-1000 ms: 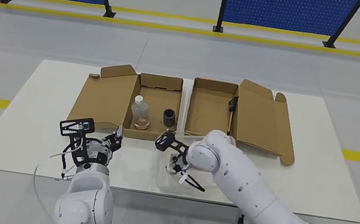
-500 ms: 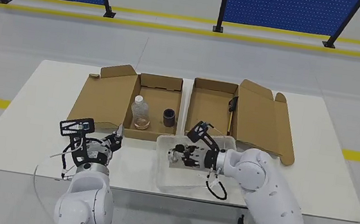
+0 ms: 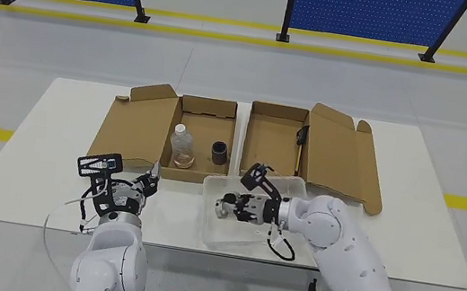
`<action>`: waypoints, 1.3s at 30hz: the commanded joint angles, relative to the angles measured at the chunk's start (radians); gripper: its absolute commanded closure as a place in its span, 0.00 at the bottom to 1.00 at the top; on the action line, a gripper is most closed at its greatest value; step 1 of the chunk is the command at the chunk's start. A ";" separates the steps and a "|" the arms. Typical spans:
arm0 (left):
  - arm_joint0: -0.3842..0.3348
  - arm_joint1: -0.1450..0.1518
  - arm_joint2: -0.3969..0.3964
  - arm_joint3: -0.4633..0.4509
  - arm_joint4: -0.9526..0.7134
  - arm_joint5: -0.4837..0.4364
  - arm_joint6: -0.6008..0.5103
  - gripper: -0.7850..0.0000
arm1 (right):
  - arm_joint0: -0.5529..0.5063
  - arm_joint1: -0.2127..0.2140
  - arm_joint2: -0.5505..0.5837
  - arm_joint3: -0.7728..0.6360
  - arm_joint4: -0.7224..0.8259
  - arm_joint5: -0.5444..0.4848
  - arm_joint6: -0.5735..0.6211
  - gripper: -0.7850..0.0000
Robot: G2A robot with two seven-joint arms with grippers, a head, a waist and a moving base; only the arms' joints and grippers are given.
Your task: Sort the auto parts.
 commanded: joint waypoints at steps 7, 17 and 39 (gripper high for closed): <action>0.000 0.000 0.000 0.000 0.000 0.000 0.000 0.00 | 0.083 0.017 0.039 -0.073 -0.166 0.105 0.070 1.00; 0.000 0.000 0.000 0.000 0.000 0.000 0.000 0.00 | 0.191 0.030 0.074 -0.092 -0.389 0.294 0.183 1.00; 0.000 0.000 0.000 0.000 0.000 0.000 0.000 0.00 | 0.228 -0.014 0.052 0.232 -0.397 0.679 0.086 1.00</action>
